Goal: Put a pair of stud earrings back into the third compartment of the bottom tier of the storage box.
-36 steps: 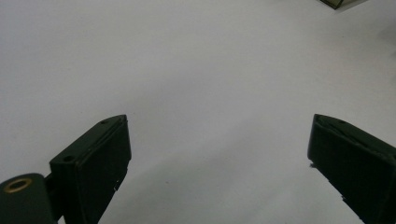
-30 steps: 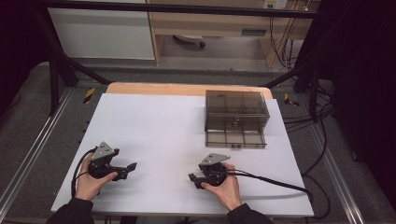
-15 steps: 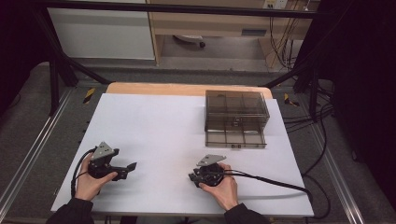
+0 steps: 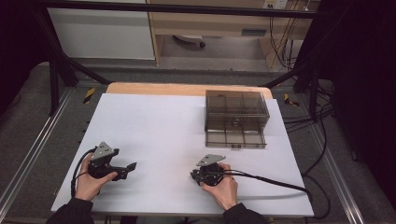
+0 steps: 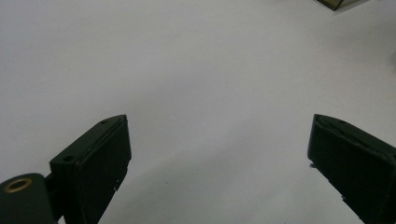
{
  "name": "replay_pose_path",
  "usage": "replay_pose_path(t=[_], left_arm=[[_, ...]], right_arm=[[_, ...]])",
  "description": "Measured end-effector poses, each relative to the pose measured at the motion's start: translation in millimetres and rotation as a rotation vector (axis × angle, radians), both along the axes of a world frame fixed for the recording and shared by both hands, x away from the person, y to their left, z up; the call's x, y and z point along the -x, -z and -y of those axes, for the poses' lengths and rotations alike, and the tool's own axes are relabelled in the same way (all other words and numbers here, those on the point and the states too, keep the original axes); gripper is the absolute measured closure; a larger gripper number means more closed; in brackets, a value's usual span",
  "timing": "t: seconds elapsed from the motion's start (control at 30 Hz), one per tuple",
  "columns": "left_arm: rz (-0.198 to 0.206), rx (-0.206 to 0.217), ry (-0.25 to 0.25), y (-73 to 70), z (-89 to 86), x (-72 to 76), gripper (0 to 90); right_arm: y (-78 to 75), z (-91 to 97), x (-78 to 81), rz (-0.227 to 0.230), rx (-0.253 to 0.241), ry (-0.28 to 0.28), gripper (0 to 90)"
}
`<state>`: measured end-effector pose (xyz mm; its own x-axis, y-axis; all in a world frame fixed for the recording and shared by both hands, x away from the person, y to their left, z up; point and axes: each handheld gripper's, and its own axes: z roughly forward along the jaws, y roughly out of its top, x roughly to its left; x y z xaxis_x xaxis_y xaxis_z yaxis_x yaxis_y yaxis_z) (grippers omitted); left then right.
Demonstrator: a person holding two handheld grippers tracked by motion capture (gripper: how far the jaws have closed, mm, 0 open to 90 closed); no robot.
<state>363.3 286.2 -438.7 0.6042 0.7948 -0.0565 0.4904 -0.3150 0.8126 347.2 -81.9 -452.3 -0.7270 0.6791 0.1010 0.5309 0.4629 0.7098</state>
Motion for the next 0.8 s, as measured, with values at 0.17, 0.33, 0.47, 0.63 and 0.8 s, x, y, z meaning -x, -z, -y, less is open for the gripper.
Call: replay_pose_path(t=[0.17,0.33,0.47,0.63,0.8], left_arm=[[0.001,0.000,0.000,-0.2,-0.3,0.0,5.7],[0.000,-0.001,0.000,0.0,-0.2,0.0,5.7],[0.000,-0.001,-0.001,0.0,-0.2,0.0,5.7],[0.000,-0.001,-0.001,0.0,-0.2,0.0,5.7],[0.001,0.000,-0.001,-0.2,-0.4,0.1,5.7]], right_arm=[[-2.0,1.0,-0.1,-0.005,0.003,0.000,82.4],[-4.6,2.0,0.0,-0.002,-0.002,-0.001,82.4],[-8.8,3.6,0.1,-0.010,-0.009,0.000,82.4],[-14.1,6.8,-1.0,-0.001,-0.007,0.002,82.4],[-17.9,9.6,-2.1,0.003,-0.002,0.006,82.4]])
